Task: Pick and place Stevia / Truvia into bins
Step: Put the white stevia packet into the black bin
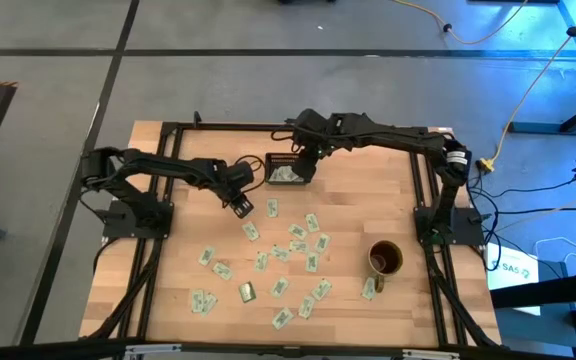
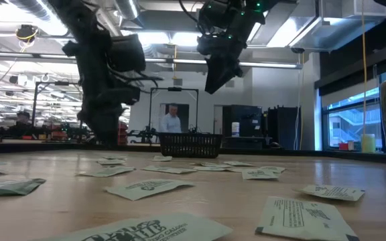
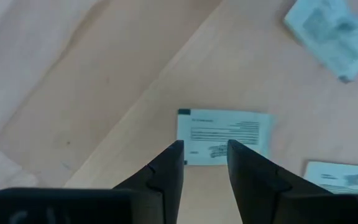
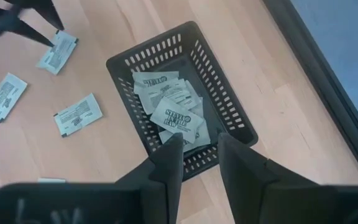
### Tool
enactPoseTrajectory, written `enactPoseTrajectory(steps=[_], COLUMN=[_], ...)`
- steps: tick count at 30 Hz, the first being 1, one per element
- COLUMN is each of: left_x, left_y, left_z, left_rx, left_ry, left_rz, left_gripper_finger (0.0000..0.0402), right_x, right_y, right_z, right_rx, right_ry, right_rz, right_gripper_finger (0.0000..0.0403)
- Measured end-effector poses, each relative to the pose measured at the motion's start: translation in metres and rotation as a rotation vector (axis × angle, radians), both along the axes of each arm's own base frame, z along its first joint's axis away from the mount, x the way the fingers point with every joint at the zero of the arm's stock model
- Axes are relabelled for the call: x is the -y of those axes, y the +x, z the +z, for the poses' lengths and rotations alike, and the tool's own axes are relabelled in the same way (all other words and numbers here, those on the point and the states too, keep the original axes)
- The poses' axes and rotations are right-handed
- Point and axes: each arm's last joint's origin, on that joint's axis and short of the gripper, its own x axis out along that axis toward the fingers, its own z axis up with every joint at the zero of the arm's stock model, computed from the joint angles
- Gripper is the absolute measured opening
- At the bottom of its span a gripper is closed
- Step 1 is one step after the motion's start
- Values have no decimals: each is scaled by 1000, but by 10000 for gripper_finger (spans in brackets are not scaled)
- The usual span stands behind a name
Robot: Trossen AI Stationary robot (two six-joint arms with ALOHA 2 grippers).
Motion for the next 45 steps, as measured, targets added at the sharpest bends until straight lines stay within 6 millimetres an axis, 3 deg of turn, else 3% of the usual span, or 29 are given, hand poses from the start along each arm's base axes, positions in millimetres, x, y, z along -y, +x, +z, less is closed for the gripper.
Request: enactPoseTrajectory(steps=[12, 28, 34, 45], left_x=[-2, -1, -3, -7], left_y=[2, 2, -2, -1], left_z=[-20, -21, -6, 46], left_rx=[-100, -96, -133, -8], left_ry=[-17, -58, -65, 5], left_rz=[28, 33, 6, -34], left_gripper_finger=[114, 22, 4, 3], right_x=[0, -1, -7, -38], right_y=[-1, -3, -8, -19], right_z=[-1, -2, 7, 30], right_rx=[-13, -35, -15, -6], right_ry=[5, 12, 55, 45], right_rz=[0, 2, 30, 124], right_gripper_finger=[104, 104, 104, 104])
